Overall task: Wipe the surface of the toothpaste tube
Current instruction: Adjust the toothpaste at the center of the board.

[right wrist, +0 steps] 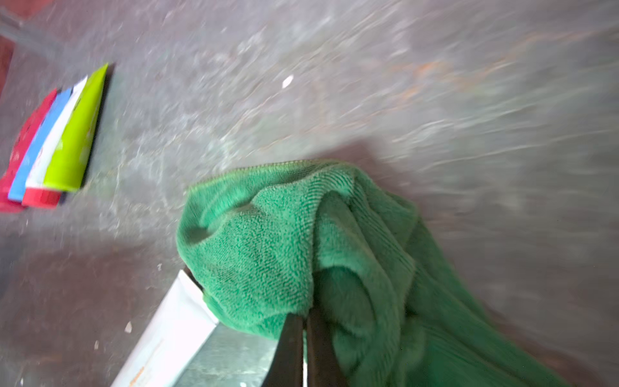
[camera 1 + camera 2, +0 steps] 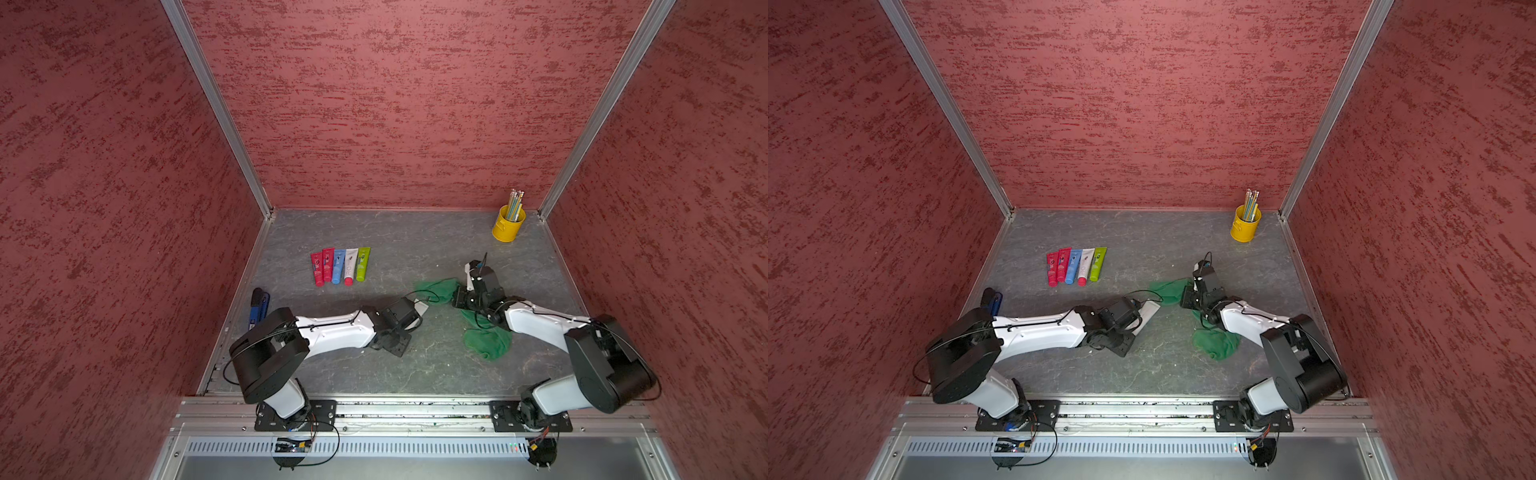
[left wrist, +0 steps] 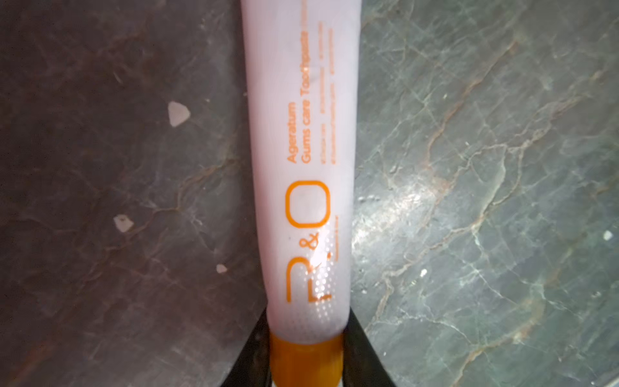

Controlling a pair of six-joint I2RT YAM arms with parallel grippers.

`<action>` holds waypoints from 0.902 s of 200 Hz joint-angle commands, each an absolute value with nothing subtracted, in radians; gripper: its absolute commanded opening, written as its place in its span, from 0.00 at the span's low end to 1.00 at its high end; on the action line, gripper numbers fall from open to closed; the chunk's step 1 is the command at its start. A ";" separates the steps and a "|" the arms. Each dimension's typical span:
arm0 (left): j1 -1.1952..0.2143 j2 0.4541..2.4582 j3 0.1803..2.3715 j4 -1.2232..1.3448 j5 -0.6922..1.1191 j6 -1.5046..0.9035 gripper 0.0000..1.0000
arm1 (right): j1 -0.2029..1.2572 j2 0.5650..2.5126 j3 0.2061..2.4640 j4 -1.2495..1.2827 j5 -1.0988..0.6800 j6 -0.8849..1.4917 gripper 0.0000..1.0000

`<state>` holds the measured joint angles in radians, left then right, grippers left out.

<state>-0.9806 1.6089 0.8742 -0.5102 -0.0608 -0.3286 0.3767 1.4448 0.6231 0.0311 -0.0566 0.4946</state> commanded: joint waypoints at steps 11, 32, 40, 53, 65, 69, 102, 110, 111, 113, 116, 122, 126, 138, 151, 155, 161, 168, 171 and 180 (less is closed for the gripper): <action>-1.026 1.593 0.917 -0.574 -0.075 -0.354 0.71 | 0.336 1.428 0.590 0.045 -0.021 0.471 0.00; -1.026 1.539 0.908 -0.562 0.027 -0.384 0.82 | 0.327 1.440 0.584 0.068 -0.041 0.468 0.00; -1.022 1.513 0.906 -0.557 0.059 -0.399 0.84 | 0.326 1.439 0.578 0.074 -0.043 0.468 0.00; -1.002 1.469 0.897 -0.543 0.108 -0.417 0.83 | 0.323 1.433 0.565 0.092 -0.047 0.470 0.00; -0.954 1.425 0.871 -0.502 0.175 -0.427 0.77 | 0.319 1.433 0.560 0.105 -0.058 0.472 0.00; -0.930 1.412 0.860 -0.484 0.200 -0.431 0.74 | 0.317 1.433 0.560 0.106 -0.060 0.471 0.00; -0.705 1.400 0.799 -0.336 0.445 -0.438 0.59 | 0.314 1.433 0.552 0.124 -0.083 0.467 0.00; -0.664 1.431 0.803 -0.308 0.498 -0.438 0.57 | 0.314 1.434 0.550 0.127 -0.086 0.468 0.00; -0.659 1.437 0.803 -0.304 0.504 -0.438 0.56 | 0.314 1.433 0.551 0.127 -0.086 0.468 0.00; -0.651 1.446 0.804 -0.298 0.516 -0.437 0.56 | 0.313 1.435 0.551 0.129 -0.086 0.468 0.00; -0.640 1.461 0.806 -0.286 0.535 -0.437 0.55 | 0.312 1.437 0.552 0.129 -0.087 0.467 0.00; -0.619 1.488 0.806 -0.258 0.576 -0.441 0.52 | 0.313 1.441 0.552 0.130 -0.090 0.467 0.00; -0.608 1.508 0.807 -0.239 0.598 -0.445 0.51 | 0.312 1.443 0.554 0.130 -0.091 0.464 0.00; -0.584 1.560 0.814 -0.206 0.652 -0.450 0.50 | 0.313 1.445 0.552 0.133 -0.099 0.464 0.00; -0.578 1.606 0.828 -0.205 0.674 -0.443 0.48 | 0.313 1.444 0.550 0.139 -0.105 0.463 0.00; -0.578 1.617 0.831 -0.204 0.678 -0.439 0.48 | 0.313 1.445 0.549 0.140 -0.106 0.462 0.00; -0.577 1.630 0.833 -0.203 0.682 -0.437 0.46 | 0.313 1.445 0.549 0.141 -0.106 0.463 0.00; -0.576 1.644 0.833 -0.200 0.690 -0.435 0.45 | 0.312 1.446 0.550 0.141 -0.109 0.461 0.00; -0.575 1.649 0.834 -0.200 0.694 -0.434 0.44 | 0.313 1.448 0.551 0.142 -0.110 0.462 0.00; -0.573 1.663 0.833 -0.197 0.710 -0.433 0.43 | 0.312 1.448 0.552 0.145 -0.115 0.461 0.00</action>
<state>-0.5781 1.6382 0.8204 -0.2508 0.6102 -0.4416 0.3210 1.4391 0.5613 0.1154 -0.0998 0.4763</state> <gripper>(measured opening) 0.441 0.047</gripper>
